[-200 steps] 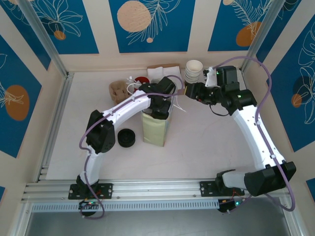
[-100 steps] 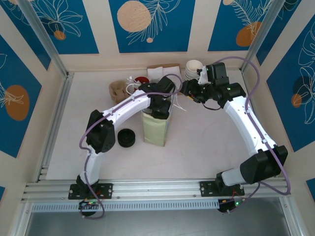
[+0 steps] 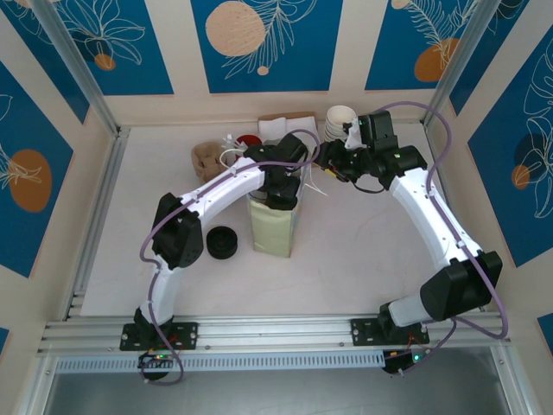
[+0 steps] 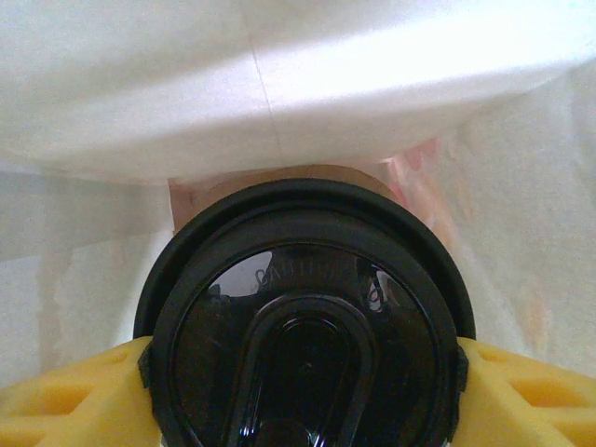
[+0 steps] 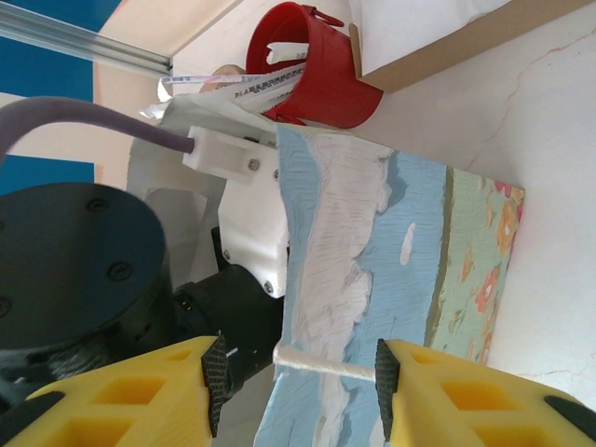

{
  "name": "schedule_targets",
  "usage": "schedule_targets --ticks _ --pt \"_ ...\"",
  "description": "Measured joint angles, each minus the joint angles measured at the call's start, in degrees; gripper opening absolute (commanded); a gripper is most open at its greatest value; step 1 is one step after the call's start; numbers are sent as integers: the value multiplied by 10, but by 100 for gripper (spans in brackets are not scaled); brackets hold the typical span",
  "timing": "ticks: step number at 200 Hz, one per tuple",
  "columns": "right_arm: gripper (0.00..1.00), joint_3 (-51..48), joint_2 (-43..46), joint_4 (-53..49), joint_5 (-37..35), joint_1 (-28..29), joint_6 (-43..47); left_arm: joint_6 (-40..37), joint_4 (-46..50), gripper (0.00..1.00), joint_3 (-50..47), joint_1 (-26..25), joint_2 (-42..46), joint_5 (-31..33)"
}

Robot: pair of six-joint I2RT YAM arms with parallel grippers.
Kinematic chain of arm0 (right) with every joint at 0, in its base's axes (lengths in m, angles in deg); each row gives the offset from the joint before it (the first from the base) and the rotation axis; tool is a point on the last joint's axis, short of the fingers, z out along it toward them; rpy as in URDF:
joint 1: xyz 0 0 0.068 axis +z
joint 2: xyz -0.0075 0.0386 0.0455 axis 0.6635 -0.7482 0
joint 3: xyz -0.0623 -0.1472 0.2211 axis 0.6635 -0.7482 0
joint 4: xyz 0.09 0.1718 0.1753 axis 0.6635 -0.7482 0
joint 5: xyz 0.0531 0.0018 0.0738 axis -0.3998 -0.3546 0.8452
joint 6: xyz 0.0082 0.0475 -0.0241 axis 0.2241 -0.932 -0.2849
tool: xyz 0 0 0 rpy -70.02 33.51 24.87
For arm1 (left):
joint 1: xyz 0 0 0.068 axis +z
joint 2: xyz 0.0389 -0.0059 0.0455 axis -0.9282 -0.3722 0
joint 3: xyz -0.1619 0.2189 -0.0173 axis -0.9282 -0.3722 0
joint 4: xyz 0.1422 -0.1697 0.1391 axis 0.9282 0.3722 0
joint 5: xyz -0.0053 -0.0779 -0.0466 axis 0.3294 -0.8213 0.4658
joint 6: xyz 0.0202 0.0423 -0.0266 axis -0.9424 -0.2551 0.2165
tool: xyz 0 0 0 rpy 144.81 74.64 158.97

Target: Pack the takeout coffee

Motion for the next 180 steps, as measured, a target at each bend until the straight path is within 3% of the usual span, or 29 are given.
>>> schedule_targets --ticks 84,114,149,180 --pt "47 0 -29 2 6 12 0 6 1 69 1 0 0 -2" --pt "31 1 -42 -5 6 17 8 6 3 70 2 0 0 -2" --pt "14 16 -45 -29 0 17 26 11 18 81 10 0 -1 -8" --pt "8 46 -47 -65 -21 18 45 21 34 86 25 0 -2 -14"
